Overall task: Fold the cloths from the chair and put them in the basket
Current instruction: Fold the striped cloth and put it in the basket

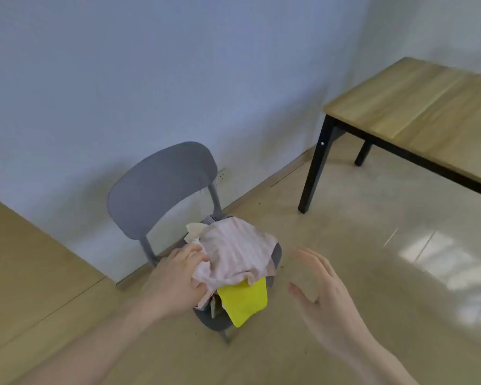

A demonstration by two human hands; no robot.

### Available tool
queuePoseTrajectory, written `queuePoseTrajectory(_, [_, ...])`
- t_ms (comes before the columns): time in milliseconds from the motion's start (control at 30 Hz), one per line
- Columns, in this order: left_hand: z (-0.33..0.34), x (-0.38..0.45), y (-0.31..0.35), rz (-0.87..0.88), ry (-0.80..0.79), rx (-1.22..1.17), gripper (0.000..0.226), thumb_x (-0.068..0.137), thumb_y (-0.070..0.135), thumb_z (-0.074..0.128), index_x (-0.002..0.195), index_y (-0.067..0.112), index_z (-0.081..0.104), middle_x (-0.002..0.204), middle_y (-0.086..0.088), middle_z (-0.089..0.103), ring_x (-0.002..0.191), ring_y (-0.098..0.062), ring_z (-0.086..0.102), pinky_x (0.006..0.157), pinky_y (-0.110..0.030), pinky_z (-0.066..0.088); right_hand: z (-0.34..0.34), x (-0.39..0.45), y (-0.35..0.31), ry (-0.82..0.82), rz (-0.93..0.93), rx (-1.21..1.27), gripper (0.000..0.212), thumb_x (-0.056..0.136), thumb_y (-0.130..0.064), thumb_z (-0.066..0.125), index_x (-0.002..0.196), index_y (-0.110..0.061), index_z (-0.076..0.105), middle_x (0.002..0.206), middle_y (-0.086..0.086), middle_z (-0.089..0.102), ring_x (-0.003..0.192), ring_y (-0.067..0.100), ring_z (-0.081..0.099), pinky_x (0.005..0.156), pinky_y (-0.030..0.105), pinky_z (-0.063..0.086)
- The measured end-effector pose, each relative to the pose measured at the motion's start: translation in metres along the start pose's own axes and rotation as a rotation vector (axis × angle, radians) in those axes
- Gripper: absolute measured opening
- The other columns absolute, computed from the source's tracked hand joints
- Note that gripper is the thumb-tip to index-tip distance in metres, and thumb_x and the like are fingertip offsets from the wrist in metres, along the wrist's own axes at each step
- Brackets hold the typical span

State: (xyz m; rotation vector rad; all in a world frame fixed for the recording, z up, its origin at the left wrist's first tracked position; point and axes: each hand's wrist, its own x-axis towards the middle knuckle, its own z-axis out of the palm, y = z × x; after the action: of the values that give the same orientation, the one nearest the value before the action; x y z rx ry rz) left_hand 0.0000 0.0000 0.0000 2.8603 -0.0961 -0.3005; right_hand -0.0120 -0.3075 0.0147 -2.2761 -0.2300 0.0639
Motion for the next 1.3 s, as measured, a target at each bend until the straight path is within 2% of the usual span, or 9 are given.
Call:
queuePoseTrajectory(100, [0.062, 0.039, -0.016, 0.04, 0.079, -0.006, 0.056, 0.084, 0.048, 0.05, 0.139, 0.037, 0.053, 0.151, 0.016, 0.04, 0.14, -0.014, 0.039, 0.113, -0.039, 0.036, 0.055, 0.013, 0.056, 0.062, -0.048, 0.011, 0.053, 0.096, -0.025, 0.066, 0.14, -0.045, 0.045, 0.14, -0.039, 0.036, 0.132, -0.015, 0.037, 0.1, -0.001, 0.024])
queuePoseTrajectory(200, [0.108, 0.068, -0.03, 0.095, 0.149, -0.015, 0.052, 0.083, 0.06, 0.054, 0.13, 0.039, 0.058, 0.14, 0.022, 0.05, 0.132, -0.008, 0.045, 0.111, -0.04, 0.039, 0.096, 0.026, 0.103, 0.072, -0.062, 0.037, 0.052, 0.093, -0.02, 0.068, 0.139, -0.038, 0.05, 0.138, -0.035, 0.041, 0.126, -0.024, 0.036, 0.097, -0.005, 0.024])
queuePoseTrajectory(367, [0.196, 0.087, -0.059, 0.236, 0.377, -0.044, 0.021, 0.093, 0.053, 0.06, 0.096, 0.039, 0.075, 0.112, 0.03, 0.064, 0.108, 0.001, 0.054, 0.097, -0.039, 0.043, 0.164, 0.04, 0.169, 0.108, -0.114, 0.076, 0.053, 0.093, -0.019, 0.068, 0.142, -0.034, 0.051, 0.143, -0.023, 0.047, 0.132, -0.006, 0.044, 0.103, 0.013, 0.033])
queuePoseTrajectory(467, [0.223, 0.089, -0.069, 0.295, 0.582, -0.1, 0.012, 0.098, 0.043, 0.062, 0.091, 0.037, 0.069, 0.096, 0.03, 0.063, 0.098, 0.002, 0.053, 0.092, -0.037, 0.042, 0.19, 0.038, 0.192, 0.145, -0.163, 0.111, 0.052, 0.094, -0.024, 0.069, 0.141, -0.038, 0.051, 0.142, -0.026, 0.047, 0.131, -0.005, 0.046, 0.105, 0.019, 0.038])
queuePoseTrajectory(567, [0.226, 0.095, -0.07, 0.308, 0.71, -0.165, 0.016, 0.102, 0.045, 0.052, 0.092, 0.037, 0.062, 0.084, 0.027, 0.06, 0.088, 0.0, 0.055, 0.089, -0.033, 0.039, 0.201, 0.033, 0.208, 0.19, -0.192, 0.123, 0.051, 0.093, -0.025, 0.067, 0.14, -0.04, 0.052, 0.14, -0.03, 0.046, 0.13, -0.006, 0.047, 0.105, 0.021, 0.04])
queuePoseTrajectory(800, [0.198, 0.099, -0.057, 0.377, 0.865, -0.019, 0.02, 0.104, 0.037, 0.049, 0.1, 0.024, 0.065, 0.074, 0.014, 0.064, 0.067, -0.013, 0.056, 0.089, -0.031, 0.035, 0.196, 0.022, 0.211, 0.253, -0.216, 0.106, 0.046, 0.092, -0.032, 0.063, 0.136, -0.043, 0.053, 0.135, -0.035, 0.047, 0.125, -0.013, 0.046, 0.101, 0.022, 0.042])
queuePoseTrajectory(967, [0.133, 0.112, -0.042, 0.295, 1.002, -0.054, 0.015, 0.104, 0.034, 0.052, 0.101, 0.025, 0.064, 0.06, 0.013, 0.051, 0.061, -0.022, 0.052, 0.063, -0.031, 0.034, 0.177, 0.028, 0.19, 0.266, -0.232, 0.084, 0.045, 0.095, -0.025, 0.066, 0.136, -0.038, 0.054, 0.131, -0.03, 0.05, 0.122, -0.012, 0.048, 0.1, 0.021, 0.044])
queuePoseTrajectory(1167, [0.029, 0.095, 0.005, 0.215, 1.155, -0.125, 0.02, 0.104, 0.036, 0.046, 0.108, 0.027, 0.063, 0.099, 0.009, 0.07, 0.093, -0.022, 0.063, 0.073, -0.032, 0.038, 0.147, 0.01, 0.124, 0.315, -0.243, 0.136, 0.041, 0.099, -0.014, 0.061, 0.128, -0.042, 0.056, 0.129, -0.021, 0.053, 0.12, 0.0, 0.052, 0.105, 0.035, 0.048])
queuePoseTrajectory(1300, [-0.02, 0.037, 0.044, 0.311, 1.243, -0.118, 0.019, 0.103, 0.033, 0.047, 0.107, 0.025, 0.064, 0.103, 0.01, 0.07, 0.091, -0.019, 0.063, 0.073, -0.03, 0.039, 0.119, -0.031, 0.074, 0.331, -0.209, 0.14, 0.044, 0.099, -0.022, 0.062, 0.135, -0.044, 0.053, 0.128, -0.022, 0.05, 0.121, 0.009, 0.053, 0.102, 0.041, 0.051])
